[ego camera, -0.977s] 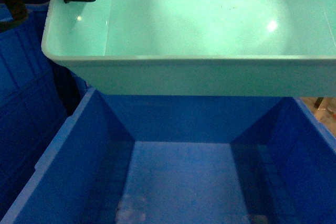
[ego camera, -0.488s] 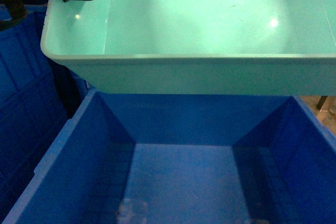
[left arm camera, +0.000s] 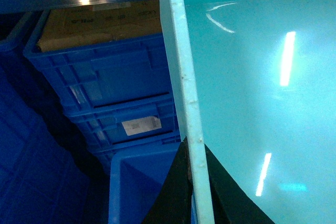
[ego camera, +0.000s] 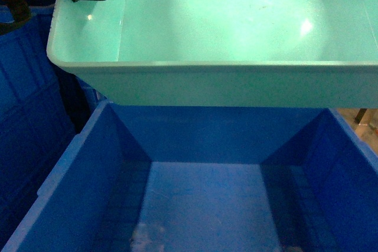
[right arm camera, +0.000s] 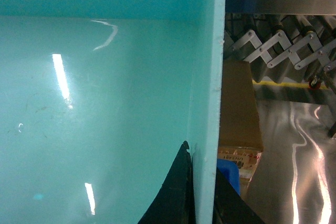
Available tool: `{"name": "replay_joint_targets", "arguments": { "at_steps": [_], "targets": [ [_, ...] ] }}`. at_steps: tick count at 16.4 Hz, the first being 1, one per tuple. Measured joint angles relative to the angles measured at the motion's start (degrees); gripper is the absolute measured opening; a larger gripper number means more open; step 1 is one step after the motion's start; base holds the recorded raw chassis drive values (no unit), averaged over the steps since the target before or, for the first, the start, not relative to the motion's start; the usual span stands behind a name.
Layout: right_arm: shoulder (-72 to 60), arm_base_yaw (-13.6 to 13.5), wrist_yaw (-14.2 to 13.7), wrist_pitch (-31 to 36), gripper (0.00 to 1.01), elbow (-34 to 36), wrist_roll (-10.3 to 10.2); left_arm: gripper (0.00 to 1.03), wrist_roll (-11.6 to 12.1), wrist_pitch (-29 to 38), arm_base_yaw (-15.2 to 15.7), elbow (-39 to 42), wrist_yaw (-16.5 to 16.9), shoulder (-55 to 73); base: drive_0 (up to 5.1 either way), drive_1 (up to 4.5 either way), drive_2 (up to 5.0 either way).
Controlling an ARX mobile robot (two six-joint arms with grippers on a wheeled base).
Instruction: Stack blue boxes stably on right
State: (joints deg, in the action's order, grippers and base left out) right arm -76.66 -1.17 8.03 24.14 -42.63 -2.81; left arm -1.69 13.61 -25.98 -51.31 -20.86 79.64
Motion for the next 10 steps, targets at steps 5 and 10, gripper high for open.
{"name": "replay_joint_targets", "arguments": {
  "at_steps": [5, 10],
  "targets": [
    [-14.95, 6.47, 9.27, -14.21, 0.02, -10.16, 5.03, 0.02, -3.74, -14.51, -2.03, -15.76, -6.29, 16.22, 0.0, 0.00, 0.0],
    [-17.59, 2.14, 7.54, -15.32, 0.02, -3.78, 7.91, 0.02, -12.11, -20.48, -0.70, -7.48, -4.46, 15.85, 0.0, 0.00, 0.0]
  ]
}}
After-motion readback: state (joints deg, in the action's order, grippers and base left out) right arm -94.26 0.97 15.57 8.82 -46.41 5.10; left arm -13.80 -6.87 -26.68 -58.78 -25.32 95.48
